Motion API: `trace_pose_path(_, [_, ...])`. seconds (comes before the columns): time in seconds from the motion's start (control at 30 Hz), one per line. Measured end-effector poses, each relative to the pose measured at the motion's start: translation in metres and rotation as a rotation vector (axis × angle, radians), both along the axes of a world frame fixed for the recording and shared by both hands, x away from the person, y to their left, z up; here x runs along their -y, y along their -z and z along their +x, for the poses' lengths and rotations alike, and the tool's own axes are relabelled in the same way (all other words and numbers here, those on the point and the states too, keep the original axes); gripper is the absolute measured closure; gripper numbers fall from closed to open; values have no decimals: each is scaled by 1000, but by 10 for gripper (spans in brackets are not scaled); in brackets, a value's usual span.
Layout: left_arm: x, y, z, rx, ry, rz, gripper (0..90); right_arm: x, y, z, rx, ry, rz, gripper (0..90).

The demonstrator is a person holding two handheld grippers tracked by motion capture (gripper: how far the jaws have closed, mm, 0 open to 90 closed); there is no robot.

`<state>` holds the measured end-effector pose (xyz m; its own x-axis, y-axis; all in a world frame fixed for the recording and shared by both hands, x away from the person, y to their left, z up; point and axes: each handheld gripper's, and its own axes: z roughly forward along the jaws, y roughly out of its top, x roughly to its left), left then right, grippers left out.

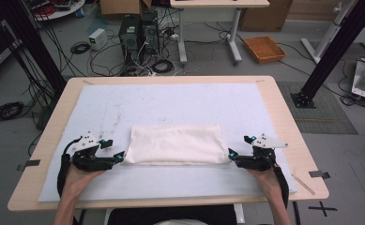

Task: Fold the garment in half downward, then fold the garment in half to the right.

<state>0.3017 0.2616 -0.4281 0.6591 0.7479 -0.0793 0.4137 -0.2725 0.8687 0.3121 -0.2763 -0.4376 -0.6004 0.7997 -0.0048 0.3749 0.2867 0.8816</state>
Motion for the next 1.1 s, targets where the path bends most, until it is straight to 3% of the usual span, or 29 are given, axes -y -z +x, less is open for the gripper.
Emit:
trace_pose_path(0.3, [1, 2, 1, -14, -13, 6, 291, 3, 2, 1, -15, 13, 1, 183])
trace_pose_path(0.43, [2, 2, 1, -22, -48, 11, 291, 3, 2, 0, -15, 11, -2, 184])
trace_pose_path(0.6, [1, 4, 1, -48, -87, 2, 294, 3, 1, 0, -12, 9, 7, 185])
trace_pose_path(0.7, [4, 6, 1, -84, -93, -6, 361, 1, 1, 1, -11, 4, 3, 185])
trace_pose_path(0.93, [21, 12, 1, -136, -61, -13, 389, -5, 1, 1, -9, -11, -6, 185])
trace_pose_path(1.1, [32, 18, 1, -165, -93, 57, 398, -7, 1, 2, -9, -16, -8, 185])
